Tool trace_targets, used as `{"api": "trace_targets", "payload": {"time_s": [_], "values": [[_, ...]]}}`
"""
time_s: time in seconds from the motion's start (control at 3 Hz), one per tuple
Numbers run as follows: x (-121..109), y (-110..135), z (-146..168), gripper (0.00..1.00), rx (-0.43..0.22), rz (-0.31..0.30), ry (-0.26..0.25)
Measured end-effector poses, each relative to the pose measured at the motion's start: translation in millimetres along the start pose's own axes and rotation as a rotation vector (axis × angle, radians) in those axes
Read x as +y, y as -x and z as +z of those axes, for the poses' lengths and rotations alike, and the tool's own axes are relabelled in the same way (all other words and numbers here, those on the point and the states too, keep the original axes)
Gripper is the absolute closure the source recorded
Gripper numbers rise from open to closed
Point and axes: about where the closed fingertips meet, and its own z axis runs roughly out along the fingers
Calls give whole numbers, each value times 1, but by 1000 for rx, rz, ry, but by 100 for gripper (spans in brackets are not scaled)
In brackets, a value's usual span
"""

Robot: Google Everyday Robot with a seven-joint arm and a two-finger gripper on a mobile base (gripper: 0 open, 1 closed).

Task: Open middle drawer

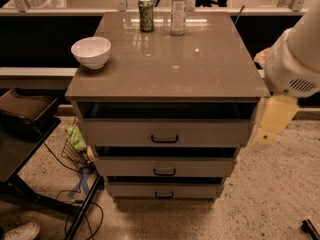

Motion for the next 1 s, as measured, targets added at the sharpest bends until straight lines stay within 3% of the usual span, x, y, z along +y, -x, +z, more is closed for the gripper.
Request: {"api": "trace_targets", "payload": {"time_s": [0.33, 0.67, 1.0], "values": [[19, 0, 50, 0, -12, -24, -14], [54, 2, 107, 0, 3, -49, -67], [78, 10, 146, 0, 26, -78, -132]]}}
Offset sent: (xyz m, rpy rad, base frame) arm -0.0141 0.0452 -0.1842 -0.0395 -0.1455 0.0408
